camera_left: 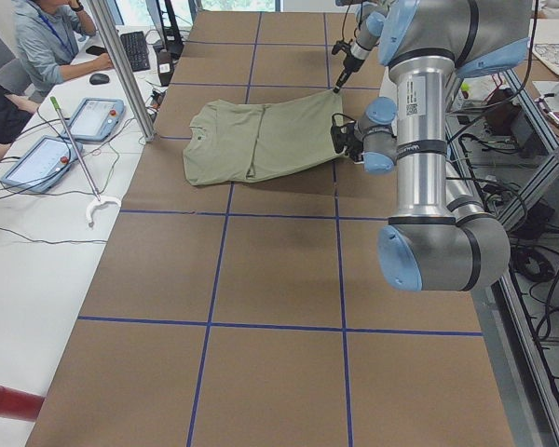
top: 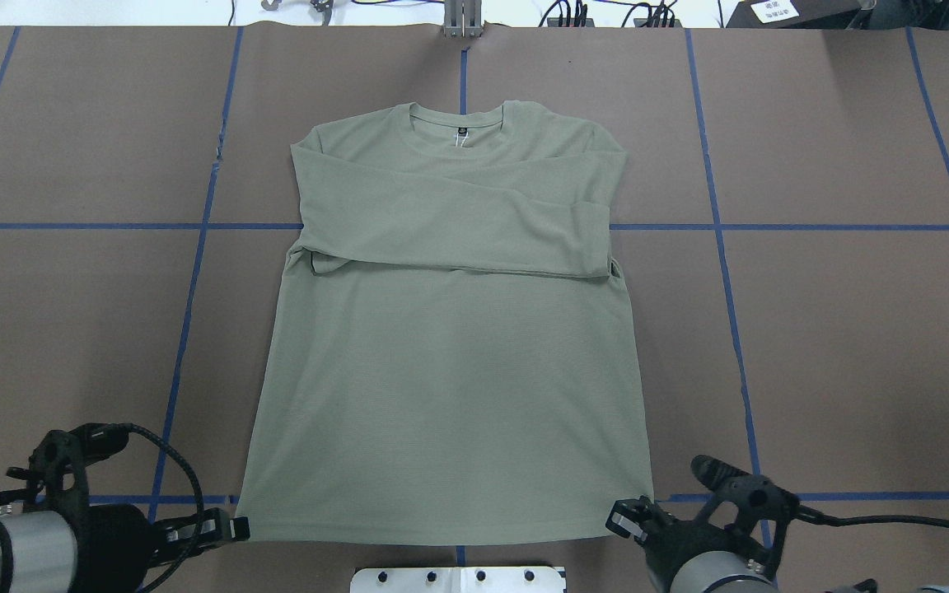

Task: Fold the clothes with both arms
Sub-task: 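Lift the hem with both grippers and carry it over to the collar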

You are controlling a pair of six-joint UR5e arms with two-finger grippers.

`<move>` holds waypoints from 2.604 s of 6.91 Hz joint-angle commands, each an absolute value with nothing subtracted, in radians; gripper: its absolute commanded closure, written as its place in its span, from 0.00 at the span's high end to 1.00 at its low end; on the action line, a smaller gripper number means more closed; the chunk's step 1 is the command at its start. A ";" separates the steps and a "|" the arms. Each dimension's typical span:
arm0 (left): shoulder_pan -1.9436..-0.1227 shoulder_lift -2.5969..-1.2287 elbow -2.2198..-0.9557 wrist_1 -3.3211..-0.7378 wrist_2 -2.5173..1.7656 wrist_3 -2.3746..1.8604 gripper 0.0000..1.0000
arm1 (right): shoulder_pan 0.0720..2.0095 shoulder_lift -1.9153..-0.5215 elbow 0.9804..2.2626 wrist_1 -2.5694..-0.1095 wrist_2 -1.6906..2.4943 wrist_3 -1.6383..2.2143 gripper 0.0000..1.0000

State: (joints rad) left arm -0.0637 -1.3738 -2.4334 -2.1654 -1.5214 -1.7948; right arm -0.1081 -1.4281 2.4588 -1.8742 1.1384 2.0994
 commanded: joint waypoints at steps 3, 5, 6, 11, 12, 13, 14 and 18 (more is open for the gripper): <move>-0.231 -1.512 -2.696 -1.786 -1.778 -1.719 0.00 | 0.069 -1.174 2.666 -2.255 1.364 1.965 0.00; -0.372 -1.700 -2.488 -1.781 -1.781 -1.567 0.00 | 0.240 -1.056 2.503 -2.217 1.367 1.799 0.00; -0.458 -1.739 -2.399 -1.781 -1.786 -1.460 0.00 | 0.312 -1.049 2.382 -2.101 1.377 1.758 0.00; -0.628 -1.854 -2.174 -1.786 -1.789 -1.245 0.00 | 0.497 -1.046 2.122 -1.801 1.485 1.589 0.00; -0.647 -1.861 -2.157 -1.784 -1.789 -1.233 0.00 | 0.505 -1.045 2.106 -1.793 1.489 1.576 0.00; -0.676 -1.873 -2.119 -1.786 -1.790 -1.221 0.00 | 0.520 -1.043 2.053 -1.731 1.489 1.563 0.00; -0.702 -1.925 -2.026 -1.789 -1.787 -1.169 0.00 | 0.552 -1.043 1.987 -1.670 1.491 1.536 0.00; -0.736 -2.026 -1.567 -2.050 -1.738 -1.132 0.00 | 0.634 -0.953 1.581 -1.417 1.542 1.497 0.00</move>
State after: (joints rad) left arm -0.7329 -2.0155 -1.7089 -1.9214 -1.7617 -1.1346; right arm 0.6211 -0.9602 1.7124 -1.5225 1.5369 1.5061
